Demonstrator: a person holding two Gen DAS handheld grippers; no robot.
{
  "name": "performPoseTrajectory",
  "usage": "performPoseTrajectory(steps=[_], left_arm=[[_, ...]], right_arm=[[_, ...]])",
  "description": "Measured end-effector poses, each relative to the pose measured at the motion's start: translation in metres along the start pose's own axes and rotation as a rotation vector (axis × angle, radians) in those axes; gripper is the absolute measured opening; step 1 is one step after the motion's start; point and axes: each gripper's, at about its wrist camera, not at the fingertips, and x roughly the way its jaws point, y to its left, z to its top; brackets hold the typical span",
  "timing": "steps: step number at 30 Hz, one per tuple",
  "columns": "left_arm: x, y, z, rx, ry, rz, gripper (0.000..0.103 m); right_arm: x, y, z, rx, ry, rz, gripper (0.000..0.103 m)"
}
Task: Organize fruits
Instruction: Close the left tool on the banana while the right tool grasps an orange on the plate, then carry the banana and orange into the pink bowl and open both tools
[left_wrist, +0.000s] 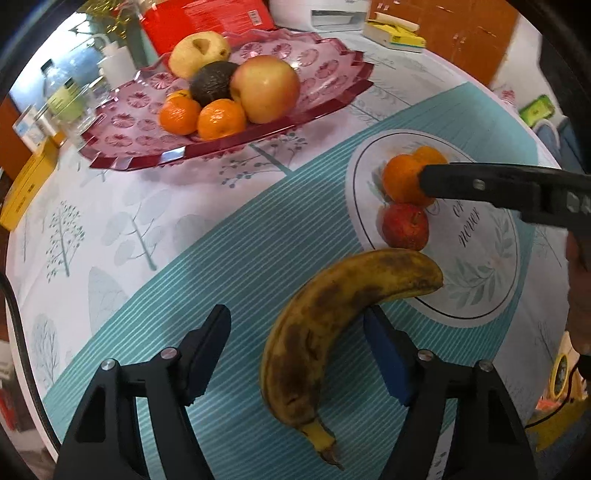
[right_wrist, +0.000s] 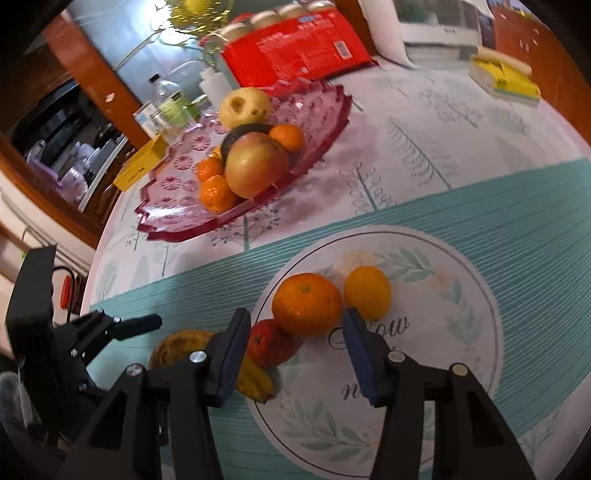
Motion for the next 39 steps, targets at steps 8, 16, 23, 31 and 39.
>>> performPoseTrajectory(steps=[8,16,23,31,39], left_arm=[[0.010,-0.002,-0.002,0.085,0.010,-0.058,0.058],[0.009,0.000,0.000,0.122,-0.006,-0.088,0.057],[0.008,-0.006,0.000,0.171,-0.019,-0.083,0.056],[0.002,-0.011,-0.011,0.151,-0.033,-0.082,0.043],[-0.019,0.000,-0.040,-0.016,-0.044,-0.132,0.033]], right_arm=[[0.011,-0.003,0.000,0.067,0.005,-0.023,0.049],[0.019,-0.002,0.002,0.084,0.012,-0.097,0.049],[0.025,-0.003,0.001,0.100,0.017,-0.108,0.047],[0.021,-0.008,-0.002,0.108,0.006,-0.089,0.045],[0.008,-0.013,-0.006,0.114,-0.010,-0.046,0.045]])
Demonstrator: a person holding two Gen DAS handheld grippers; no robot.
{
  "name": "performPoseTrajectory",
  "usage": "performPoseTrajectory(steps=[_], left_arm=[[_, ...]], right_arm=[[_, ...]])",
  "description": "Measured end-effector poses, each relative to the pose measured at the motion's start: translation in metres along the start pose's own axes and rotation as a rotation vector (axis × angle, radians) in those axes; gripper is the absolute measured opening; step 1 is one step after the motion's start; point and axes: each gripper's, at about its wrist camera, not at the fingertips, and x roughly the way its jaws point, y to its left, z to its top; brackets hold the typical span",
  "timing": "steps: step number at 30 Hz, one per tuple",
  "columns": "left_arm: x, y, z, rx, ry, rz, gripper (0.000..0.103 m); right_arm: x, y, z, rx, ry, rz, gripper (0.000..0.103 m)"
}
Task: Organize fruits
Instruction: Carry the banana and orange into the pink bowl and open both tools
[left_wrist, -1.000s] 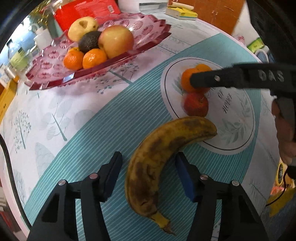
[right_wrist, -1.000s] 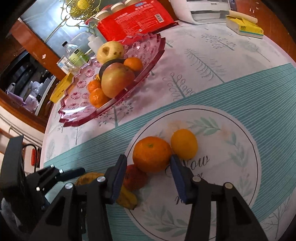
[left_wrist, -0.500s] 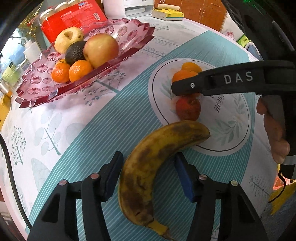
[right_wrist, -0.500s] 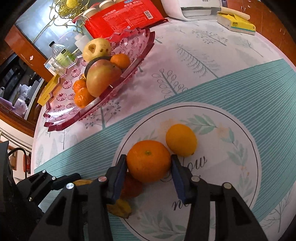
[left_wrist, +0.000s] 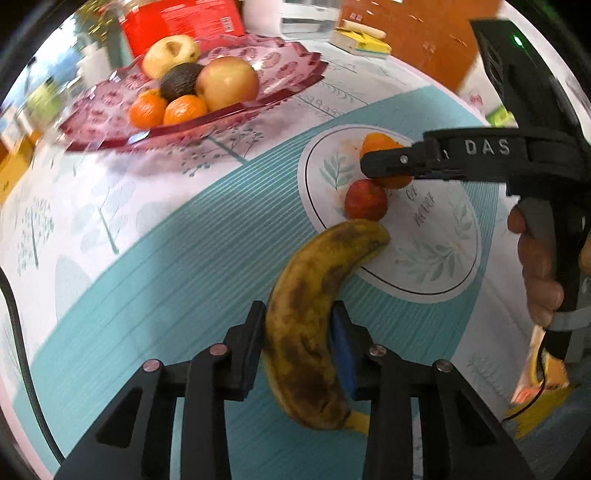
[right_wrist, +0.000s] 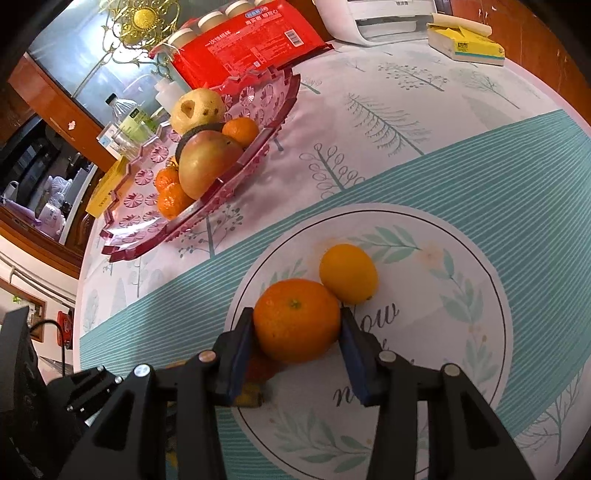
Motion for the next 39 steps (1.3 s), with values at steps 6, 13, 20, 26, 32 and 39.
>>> performPoseTrajectory(steps=[6,13,20,26,32,39], left_arm=[[-0.008,-0.004,-0.013,-0.125,-0.009,-0.013,0.032],[-0.026,-0.014,-0.012,-0.209,-0.065,-0.021,0.032],[-0.066,-0.021,0.004,-0.273,-0.160,0.010,0.032],[-0.116,-0.019,0.031,-0.330,-0.246,0.086,0.032],[-0.171,-0.010,0.073,-0.374,-0.327,0.178,0.032],[-0.225,0.014,0.127,-0.424,-0.413,0.266,0.032]], right_arm=[[-0.010,0.003,-0.007,-0.031,0.000,0.031,0.045],[-0.023,0.001,-0.012,-0.047,-0.004,0.057,0.044],[-0.048,0.007,-0.007,-0.086,-0.029,0.097,0.044],[-0.082,0.023,0.012,-0.159,-0.071,0.133,0.044],[-0.126,0.048,0.052,-0.244,-0.149,0.184,0.044],[-0.173,0.080,0.117,-0.324,-0.250,0.227,0.044]])
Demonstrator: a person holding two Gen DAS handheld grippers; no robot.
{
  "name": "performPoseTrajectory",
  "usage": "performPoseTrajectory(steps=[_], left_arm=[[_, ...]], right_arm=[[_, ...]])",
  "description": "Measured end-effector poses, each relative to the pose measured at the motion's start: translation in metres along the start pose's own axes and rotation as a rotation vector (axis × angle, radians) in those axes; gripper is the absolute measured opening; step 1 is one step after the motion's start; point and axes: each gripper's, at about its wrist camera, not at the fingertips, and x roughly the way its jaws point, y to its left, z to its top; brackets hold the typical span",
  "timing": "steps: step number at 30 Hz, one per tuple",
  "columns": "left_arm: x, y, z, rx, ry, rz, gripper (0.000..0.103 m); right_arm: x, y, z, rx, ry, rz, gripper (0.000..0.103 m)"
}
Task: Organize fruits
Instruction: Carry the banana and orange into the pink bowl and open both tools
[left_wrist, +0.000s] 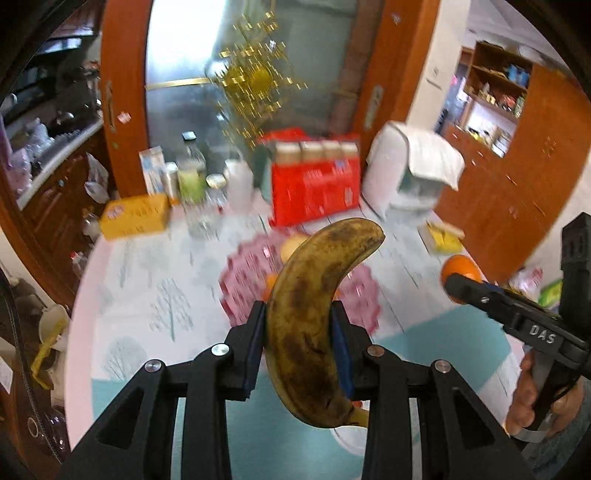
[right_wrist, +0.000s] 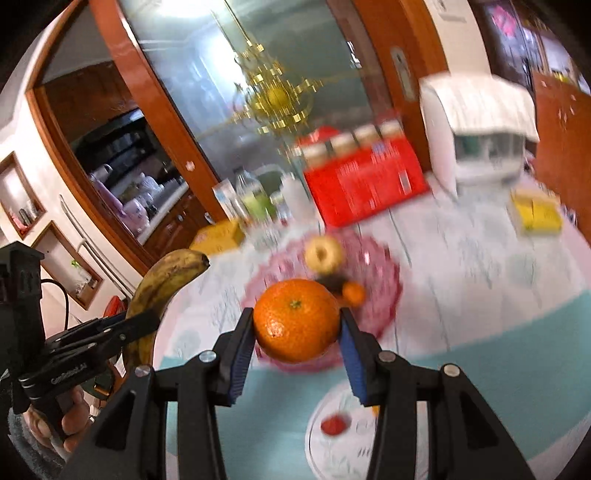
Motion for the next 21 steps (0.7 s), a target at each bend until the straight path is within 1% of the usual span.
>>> performPoseTrajectory(steps=[4,7,9,13,17,21], left_arm=[[0.004,0.005,0.032,-0.015,-0.035,0.033,0.032],[0.021,0.011,0.046,-0.026,-0.038,0.050,0.032],[0.039,0.015,0.052,-0.030,-0.025,0.074,0.032],[0.082,0.025,0.054,-0.046,0.021,0.098,0.032],[0.127,0.033,0.048,-0.047,0.076,0.131,0.032],[0.166,0.041,0.039,-0.055,0.131,0.122,0.032]], right_arm=[[0.008,0.000,0.037,-0.039,-0.043,-0.027,0.044],[0.027,-0.006,0.051,-0.033,-0.043,-0.038,0.044],[0.041,-0.009,0.057,-0.026,-0.038,-0.050,0.044],[0.076,-0.015,0.063,-0.020,-0.014,-0.074,0.044],[0.114,-0.023,0.060,-0.012,0.024,-0.089,0.044],[0.147,-0.033,0.051,0.010,0.071,-0.098,0.045]])
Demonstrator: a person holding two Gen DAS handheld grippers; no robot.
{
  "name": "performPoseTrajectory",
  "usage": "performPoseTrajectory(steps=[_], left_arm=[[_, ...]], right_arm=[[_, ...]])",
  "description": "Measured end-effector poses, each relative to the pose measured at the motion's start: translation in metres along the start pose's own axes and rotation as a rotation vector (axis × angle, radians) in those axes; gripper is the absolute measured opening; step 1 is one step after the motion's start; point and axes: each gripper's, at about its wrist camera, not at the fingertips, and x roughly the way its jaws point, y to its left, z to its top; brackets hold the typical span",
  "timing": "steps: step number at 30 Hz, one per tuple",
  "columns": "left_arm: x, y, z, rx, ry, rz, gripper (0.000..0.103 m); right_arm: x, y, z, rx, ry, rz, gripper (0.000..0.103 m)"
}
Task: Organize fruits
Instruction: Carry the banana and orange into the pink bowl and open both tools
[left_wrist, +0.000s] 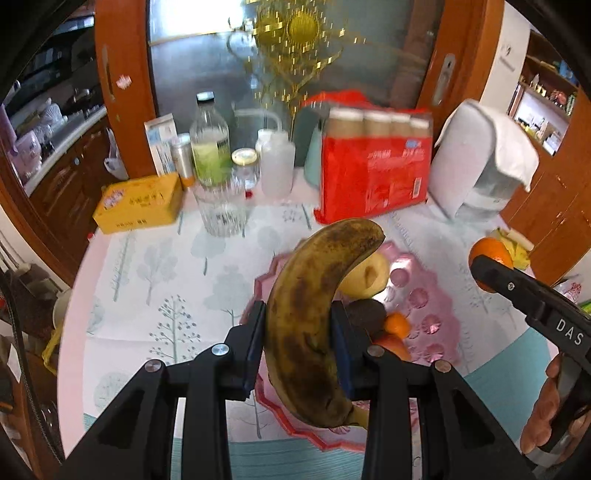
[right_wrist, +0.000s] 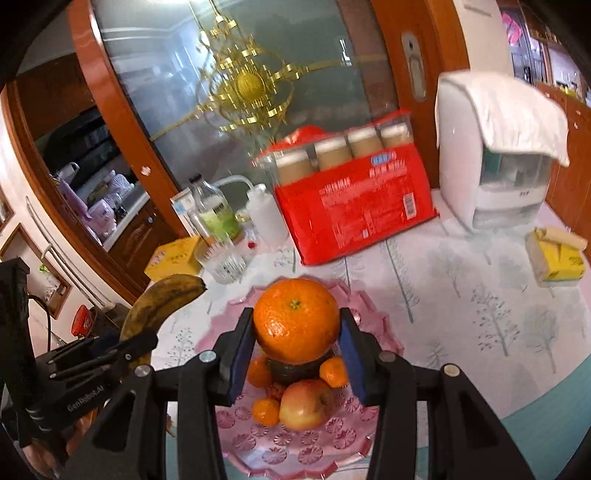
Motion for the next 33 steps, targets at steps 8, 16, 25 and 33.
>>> performPoseTrajectory(steps=[8,16,25,33], left_arm=[[0.051,-0.003,-0.010,0.026,0.067,0.012,0.032],[0.081,-0.009,-0.018,0.053,0.114,0.027,0.032],[0.097,-0.011,-0.026,0.065,0.155,0.047,0.032],[0.100,-0.015,-0.033,0.081,0.187,0.081,0.033]], right_arm=[[0.050,-0.011,-0.014,0.016,0.081,-0.032,0.045],[0.074,-0.019,-0.023,0.022,0.131,-0.047,0.045],[0.089,-0.016,-0.034,-0.010,0.175,-0.068,0.046],[0.090,-0.011,-0.040,-0.046,0.189,-0.098,0.047]])
